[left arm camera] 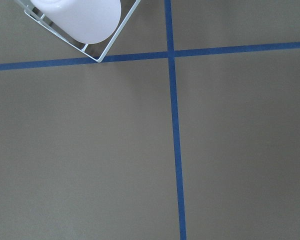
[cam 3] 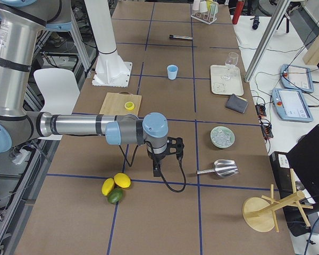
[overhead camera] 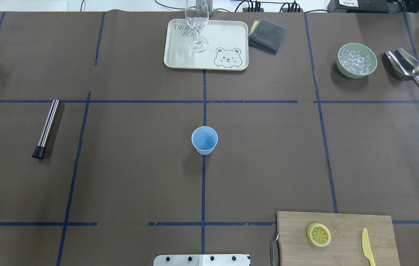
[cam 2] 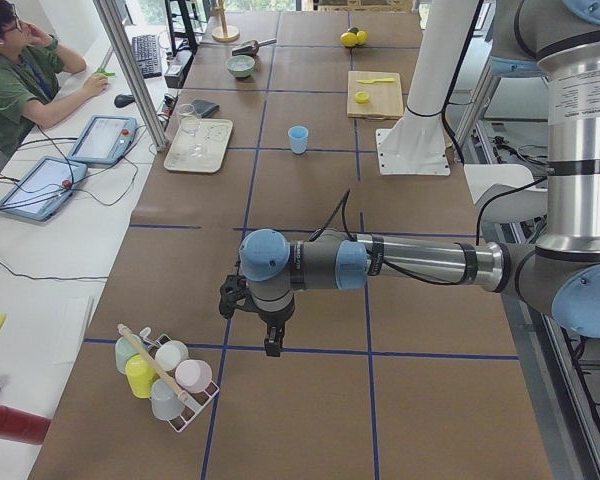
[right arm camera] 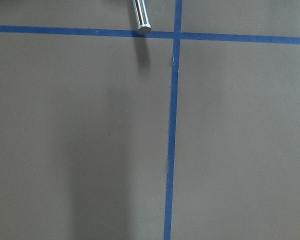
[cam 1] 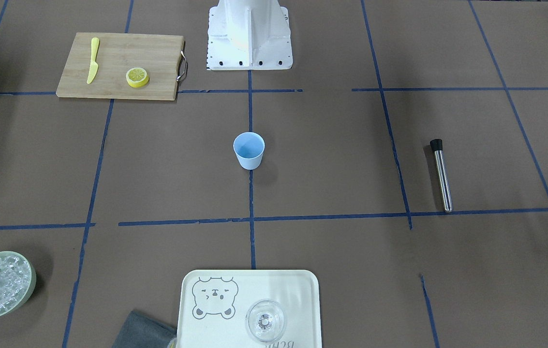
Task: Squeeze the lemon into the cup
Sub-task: 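Move the right gripper toward the wooden cutting board with the lemon slice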
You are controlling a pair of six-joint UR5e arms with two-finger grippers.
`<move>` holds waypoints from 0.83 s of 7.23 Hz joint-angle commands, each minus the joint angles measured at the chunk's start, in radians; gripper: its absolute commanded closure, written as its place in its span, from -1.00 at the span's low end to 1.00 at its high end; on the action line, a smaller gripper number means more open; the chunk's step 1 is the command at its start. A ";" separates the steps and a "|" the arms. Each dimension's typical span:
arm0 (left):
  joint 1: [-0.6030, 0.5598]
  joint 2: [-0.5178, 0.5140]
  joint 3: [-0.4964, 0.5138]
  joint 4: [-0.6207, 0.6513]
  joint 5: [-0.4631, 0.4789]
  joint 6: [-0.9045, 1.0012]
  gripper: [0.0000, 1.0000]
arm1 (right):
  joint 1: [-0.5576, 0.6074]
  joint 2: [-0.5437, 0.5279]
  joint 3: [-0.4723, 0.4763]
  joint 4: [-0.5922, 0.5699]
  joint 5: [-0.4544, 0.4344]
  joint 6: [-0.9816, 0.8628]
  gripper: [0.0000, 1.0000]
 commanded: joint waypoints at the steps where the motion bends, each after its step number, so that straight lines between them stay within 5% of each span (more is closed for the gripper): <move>1: -0.002 -0.002 -0.006 0.000 0.001 0.000 -1.00 | 0.000 -0.007 0.001 0.001 0.003 0.005 -1.00; 3: -0.002 -0.002 -0.006 -0.002 0.000 0.000 -1.00 | -0.014 -0.004 0.001 0.000 0.073 0.014 -1.00; 6: 0.000 -0.001 -0.006 -0.002 -0.002 0.001 -1.00 | -0.014 0.100 0.023 0.004 0.063 0.057 -1.00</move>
